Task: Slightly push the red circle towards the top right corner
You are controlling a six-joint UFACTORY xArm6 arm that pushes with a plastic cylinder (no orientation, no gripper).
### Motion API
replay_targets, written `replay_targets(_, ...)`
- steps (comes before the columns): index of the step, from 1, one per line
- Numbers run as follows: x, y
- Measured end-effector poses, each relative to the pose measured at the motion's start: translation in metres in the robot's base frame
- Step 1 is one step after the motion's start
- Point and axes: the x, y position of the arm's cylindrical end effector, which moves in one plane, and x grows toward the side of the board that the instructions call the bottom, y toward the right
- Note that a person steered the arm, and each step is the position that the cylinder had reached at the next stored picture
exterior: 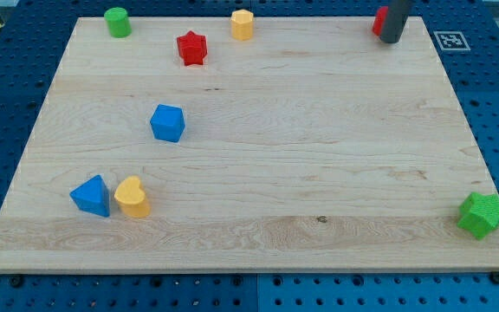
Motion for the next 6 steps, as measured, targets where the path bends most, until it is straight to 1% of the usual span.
replay_targets(1,0.004,-0.012)
replay_targets(2,-0.019,-0.045)
replay_targets(3,-0.054,-0.066)
replay_targets(4,-0.063,-0.064)
replay_targets(6,-0.062,-0.02)
